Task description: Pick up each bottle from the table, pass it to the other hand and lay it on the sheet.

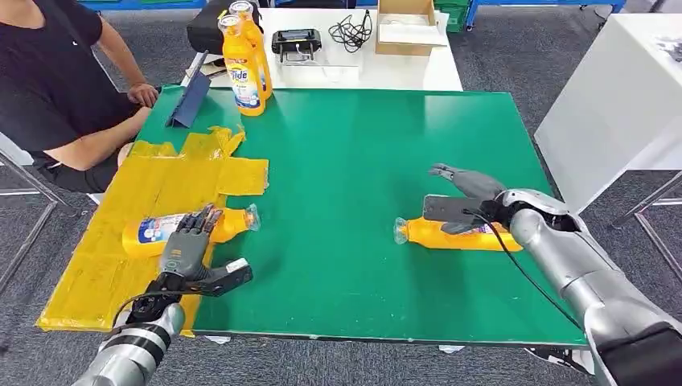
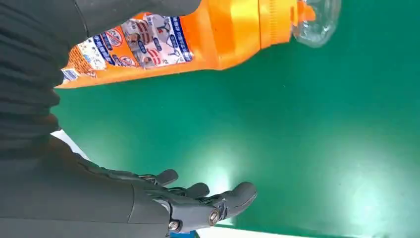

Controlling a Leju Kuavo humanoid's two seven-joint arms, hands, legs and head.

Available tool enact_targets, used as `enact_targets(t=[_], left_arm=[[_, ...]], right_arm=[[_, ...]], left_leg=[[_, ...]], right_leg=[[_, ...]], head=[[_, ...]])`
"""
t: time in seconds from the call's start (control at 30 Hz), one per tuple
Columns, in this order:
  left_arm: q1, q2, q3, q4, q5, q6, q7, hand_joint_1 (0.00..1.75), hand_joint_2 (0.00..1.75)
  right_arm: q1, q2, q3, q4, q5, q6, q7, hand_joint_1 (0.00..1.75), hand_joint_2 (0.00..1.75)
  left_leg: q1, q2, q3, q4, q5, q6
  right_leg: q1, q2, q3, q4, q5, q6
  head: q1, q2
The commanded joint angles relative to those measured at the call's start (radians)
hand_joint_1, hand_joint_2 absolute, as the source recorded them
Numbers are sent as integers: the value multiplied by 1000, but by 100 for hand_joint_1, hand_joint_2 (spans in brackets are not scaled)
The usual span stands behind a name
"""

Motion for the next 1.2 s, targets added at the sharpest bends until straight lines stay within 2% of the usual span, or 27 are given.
enact_targets(t=[0.03,0.23,0.27,0.3,0.37,0.4,0.47,0.5,0.6,0.73,0.97,1.2], left_arm=[[7,-6,-27,-19,86,-10,-50,0,0],[32,-21,-1,-73,172,-18,-99,0,0],[37,-31,6,-95,226,-42,-137,0,0],[43,-59,30,-144,363,-105,-221,0,0],[59,-101,64,-279,661,-282,-350,0,0],[59,-104,82,-325,740,-334,-323,0,0],[81,-115,132,-461,926,-432,-350,0,0],[110,-116,147,-547,993,-486,-350,0,0],[187,-142,166,-697,1096,-565,-361,0,0],[202,-149,162,-707,1102,-571,-363,0,0],[264,-159,141,-773,1151,-610,-386,0,0],[258,-167,135,-759,1178,-637,-388,0,0]], right_arm=[[-58,-4,90,86,0,8,5,0,175],[-38,-16,83,77,-10,0,8,0,175],[-23,-37,74,67,-22,8,13,0,175],[5,-98,62,33,-34,-1,5,0,175],[33,-185,48,-4,-55,7,-21,0,175],[25,-179,46,13,-53,10,-29,0,175],[5,-116,42,72,-40,6,-24,0,175],[1,-87,45,96,-30,-3,-15,0,175],[13,-74,48,107,-23,-14,-3,0,175],[19,-81,48,107,-24,-16,-3,0,175],[78,-119,39,77,-9,-27,23,0,175],[116,-101,39,118,40,-55,39,0,175]], left_leg=[[0,1,-2,0,1,1],[0,0,-1,0,0,1],[0,1,-1,-1,0,1],[1,0,-2,0,0,1],[1,-7,-3,1,0,2],[1,-10,-4,1,1,2],[1,-10,-7,3,0,2],[0,-5,-7,4,0,1],[1,1,-7,2,-2,2],[-1,9,-3,0,-4,2],[0,5,-4,0,-4,2],[0,5,-4,-1,-4,2]], right_leg=[[1,1,-2,-1,2,0],[0,0,-2,0,0,0],[1,0,-2,-1,1,0],[1,-1,-2,-1,0,0],[1,-7,-1,-2,-1,1],[2,-10,-1,-3,-1,1],[2,-10,-3,-1,-1,2],[2,-4,-6,0,0,1],[1,1,-5,-1,0,1],[-1,8,-5,-1,0,0],[0,5,-5,-3,0,1],[0,5,-6,-2,0,1]], head=[[0,0],[0,0],[0,0],[0,0],[0,0],[0,0],[0,0],[0,0],[1,0],[0,0],[0,0],[0,0]])
